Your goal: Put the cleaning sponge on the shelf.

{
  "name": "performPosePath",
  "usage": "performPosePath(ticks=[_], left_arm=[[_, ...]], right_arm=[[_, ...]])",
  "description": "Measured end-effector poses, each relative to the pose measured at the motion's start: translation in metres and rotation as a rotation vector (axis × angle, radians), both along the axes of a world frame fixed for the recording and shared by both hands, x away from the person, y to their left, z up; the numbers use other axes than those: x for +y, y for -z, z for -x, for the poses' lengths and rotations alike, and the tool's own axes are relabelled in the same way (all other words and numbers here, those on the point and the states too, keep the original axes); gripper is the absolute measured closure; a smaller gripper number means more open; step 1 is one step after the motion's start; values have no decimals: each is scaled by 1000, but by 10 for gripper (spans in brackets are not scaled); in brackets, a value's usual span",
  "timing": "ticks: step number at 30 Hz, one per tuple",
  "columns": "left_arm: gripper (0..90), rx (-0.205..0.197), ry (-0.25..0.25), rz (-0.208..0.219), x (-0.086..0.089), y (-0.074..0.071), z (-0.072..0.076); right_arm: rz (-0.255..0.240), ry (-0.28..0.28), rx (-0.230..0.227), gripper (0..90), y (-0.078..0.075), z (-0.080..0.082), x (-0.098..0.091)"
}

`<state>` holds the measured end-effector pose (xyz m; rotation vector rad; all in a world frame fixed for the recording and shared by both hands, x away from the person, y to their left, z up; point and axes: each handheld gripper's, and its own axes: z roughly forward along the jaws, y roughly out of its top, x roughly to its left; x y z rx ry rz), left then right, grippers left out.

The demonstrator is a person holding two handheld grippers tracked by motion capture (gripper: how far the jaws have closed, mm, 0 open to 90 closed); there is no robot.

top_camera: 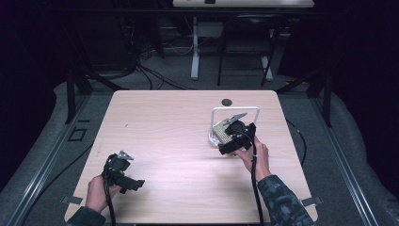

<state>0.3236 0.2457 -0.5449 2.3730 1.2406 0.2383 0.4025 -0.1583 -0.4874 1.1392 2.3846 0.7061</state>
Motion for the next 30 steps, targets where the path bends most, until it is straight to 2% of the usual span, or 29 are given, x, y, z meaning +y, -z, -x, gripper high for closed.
performPosePath(ticks=[6,12,23,30], left_arm=[[4,1,0,0,0,0,0],[5,0,-2,2,0,0,1],[5,-7,-5,0,0,1,1],[5,-1,-2,1,0,0,1]], right_arm=[[-40,-17,-1,0,-11,12,-2],[-53,-31,-12,0,-19,25,-8],[-54,-28,-13,0,-24,48,-26],[-77,-33,-13,0,-25,63,-42]])
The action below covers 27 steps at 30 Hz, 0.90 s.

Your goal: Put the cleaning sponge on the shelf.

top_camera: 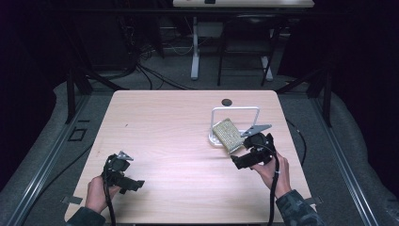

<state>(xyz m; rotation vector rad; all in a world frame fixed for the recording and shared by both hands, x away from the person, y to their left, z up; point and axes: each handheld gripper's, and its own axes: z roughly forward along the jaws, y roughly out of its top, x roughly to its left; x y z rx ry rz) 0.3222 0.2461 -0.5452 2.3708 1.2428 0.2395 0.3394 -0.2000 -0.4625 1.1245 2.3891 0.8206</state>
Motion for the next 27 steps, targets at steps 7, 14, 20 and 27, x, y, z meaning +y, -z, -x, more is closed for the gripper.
performPosePath(ticks=[7,14,20,27], left_arm=[[5,0,1,0,-1,0,1],[5,-2,0,-4,-1,1,1],[6,0,-2,-3,-2,1,1],[6,4,3,0,-2,0,1]], right_arm=[[-18,-8,26,0,5,14,-17],[-20,6,74,0,22,28,-38],[-20,24,100,0,35,36,-49],[-6,47,134,0,50,37,-58]])
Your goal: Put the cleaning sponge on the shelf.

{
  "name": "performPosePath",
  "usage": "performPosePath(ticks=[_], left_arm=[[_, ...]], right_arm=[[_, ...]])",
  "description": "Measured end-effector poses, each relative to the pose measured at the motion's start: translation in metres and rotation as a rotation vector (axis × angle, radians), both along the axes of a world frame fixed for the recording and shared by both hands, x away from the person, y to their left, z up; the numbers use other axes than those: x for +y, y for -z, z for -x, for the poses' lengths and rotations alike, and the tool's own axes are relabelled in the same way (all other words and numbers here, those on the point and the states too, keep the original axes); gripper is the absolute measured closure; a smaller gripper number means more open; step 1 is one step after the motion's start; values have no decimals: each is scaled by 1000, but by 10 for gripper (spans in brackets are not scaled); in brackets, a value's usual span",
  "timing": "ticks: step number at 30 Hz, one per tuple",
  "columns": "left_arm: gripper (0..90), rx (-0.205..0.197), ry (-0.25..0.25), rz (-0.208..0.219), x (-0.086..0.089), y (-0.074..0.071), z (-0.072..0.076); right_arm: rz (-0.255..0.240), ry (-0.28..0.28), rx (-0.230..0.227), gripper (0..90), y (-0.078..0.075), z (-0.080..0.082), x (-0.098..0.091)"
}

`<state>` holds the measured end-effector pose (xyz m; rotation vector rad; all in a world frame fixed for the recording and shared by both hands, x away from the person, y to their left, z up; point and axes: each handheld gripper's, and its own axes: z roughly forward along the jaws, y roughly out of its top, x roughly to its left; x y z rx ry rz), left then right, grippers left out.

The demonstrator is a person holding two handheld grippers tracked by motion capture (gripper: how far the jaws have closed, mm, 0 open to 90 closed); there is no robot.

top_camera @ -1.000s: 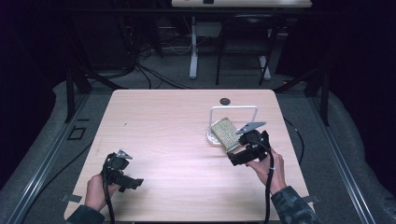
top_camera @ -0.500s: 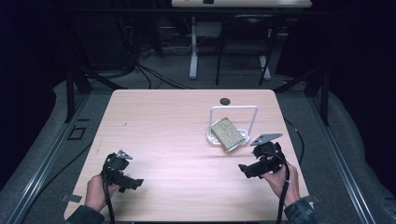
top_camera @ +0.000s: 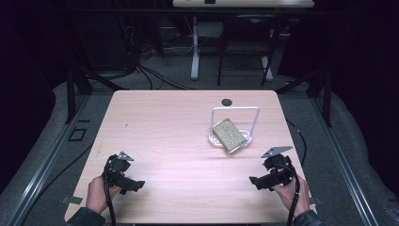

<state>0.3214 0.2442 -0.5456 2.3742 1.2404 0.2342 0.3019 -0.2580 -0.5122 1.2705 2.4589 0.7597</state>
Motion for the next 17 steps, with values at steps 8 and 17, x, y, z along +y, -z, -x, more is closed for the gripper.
performPosePath(ticks=[8,17], left_arm=[[6,0,11,-6,-2,0,-3],[6,3,10,-9,-4,1,-5]], right_arm=[[3,4,25,6,8,-2,-1],[9,3,14,16,8,-2,-3]])
